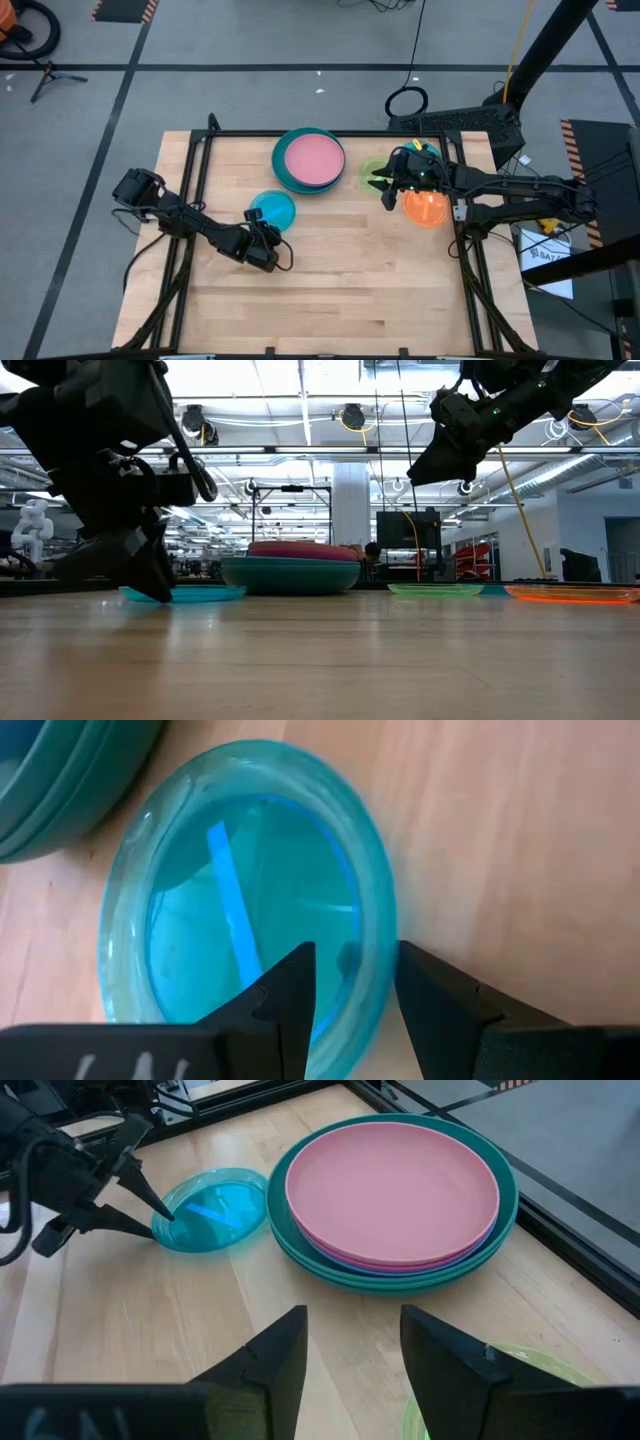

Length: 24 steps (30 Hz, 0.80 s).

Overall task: Stack plastic plates
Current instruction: Stack the bottom light blue plate on top of the light pink plate

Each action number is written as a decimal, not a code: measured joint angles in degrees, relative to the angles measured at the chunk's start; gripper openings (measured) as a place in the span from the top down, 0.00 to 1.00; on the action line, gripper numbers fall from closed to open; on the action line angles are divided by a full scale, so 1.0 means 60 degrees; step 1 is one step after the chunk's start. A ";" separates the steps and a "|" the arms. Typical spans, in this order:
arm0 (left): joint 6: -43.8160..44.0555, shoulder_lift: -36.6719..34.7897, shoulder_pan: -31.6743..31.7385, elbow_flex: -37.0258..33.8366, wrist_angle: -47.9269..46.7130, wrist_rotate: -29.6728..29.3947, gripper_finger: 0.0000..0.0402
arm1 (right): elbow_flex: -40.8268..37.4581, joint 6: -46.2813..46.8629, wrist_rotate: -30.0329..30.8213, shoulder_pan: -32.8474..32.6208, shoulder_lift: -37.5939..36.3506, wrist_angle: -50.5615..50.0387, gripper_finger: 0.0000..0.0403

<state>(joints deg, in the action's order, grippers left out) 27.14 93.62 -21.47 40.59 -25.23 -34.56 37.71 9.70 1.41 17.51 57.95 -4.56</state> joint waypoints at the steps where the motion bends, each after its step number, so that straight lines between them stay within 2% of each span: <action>1: -0.0002 0.0000 0.0016 -0.0002 0.0006 -0.0001 0.64 | 0.0000 -0.0005 0.0000 -0.0002 0.0000 0.0000 0.61; 10: -0.0189 0.0000 0.0022 -0.0002 0.0021 -0.0001 0.67 | 0.0000 -0.0004 0.0004 -0.0001 0.0000 0.0000 0.61; 24: -0.0237 0.0000 0.0022 -0.0002 0.0245 0.0179 0.92 | 0.0000 -0.0009 0.0004 0.0001 0.0000 -0.0004 0.61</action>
<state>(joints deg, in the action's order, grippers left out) 25.71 93.62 -21.34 40.58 -23.76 -33.49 37.71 9.65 1.43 17.51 57.95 -4.58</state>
